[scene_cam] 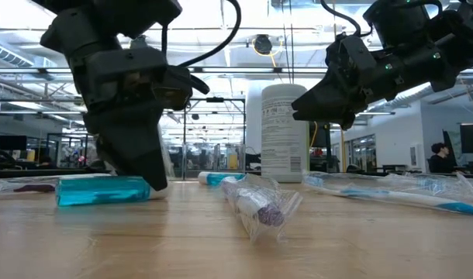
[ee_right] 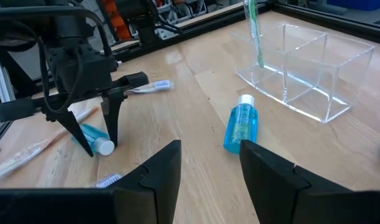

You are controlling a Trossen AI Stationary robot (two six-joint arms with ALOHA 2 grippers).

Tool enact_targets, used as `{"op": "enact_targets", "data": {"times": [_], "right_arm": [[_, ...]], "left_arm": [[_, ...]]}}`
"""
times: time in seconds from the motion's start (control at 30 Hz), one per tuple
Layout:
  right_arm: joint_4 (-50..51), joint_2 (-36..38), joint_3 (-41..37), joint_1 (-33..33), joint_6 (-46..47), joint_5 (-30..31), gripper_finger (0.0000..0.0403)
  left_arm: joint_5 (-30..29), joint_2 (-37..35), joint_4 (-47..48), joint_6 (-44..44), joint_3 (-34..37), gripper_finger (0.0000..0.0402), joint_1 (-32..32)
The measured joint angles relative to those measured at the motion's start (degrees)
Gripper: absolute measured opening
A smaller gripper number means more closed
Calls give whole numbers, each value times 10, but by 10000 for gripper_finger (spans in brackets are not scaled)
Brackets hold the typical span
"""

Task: Pick & Place toothbrushing station
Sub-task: Put the middle mouthwash bottle in the middle compartment of the transparent organizer

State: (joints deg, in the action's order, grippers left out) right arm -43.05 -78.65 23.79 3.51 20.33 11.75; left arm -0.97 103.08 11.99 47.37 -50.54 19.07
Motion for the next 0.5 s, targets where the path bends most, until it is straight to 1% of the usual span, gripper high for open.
{"op": "enact_targets", "data": {"times": [0.1,0.23,0.33,0.5], "right_arm": [[0,0,0,0,0,0,155],[0,0,0,0,0,0,155],[0,0,0,0,0,0,155],[0,0,0,0,0,0,155]], "left_arm": [[-4,0,2,-5,1,139,0],[-2,-1,3,9,1,111,-3],[3,-8,3,10,2,105,-5],[-10,-44,12,11,5,110,-15]]}}
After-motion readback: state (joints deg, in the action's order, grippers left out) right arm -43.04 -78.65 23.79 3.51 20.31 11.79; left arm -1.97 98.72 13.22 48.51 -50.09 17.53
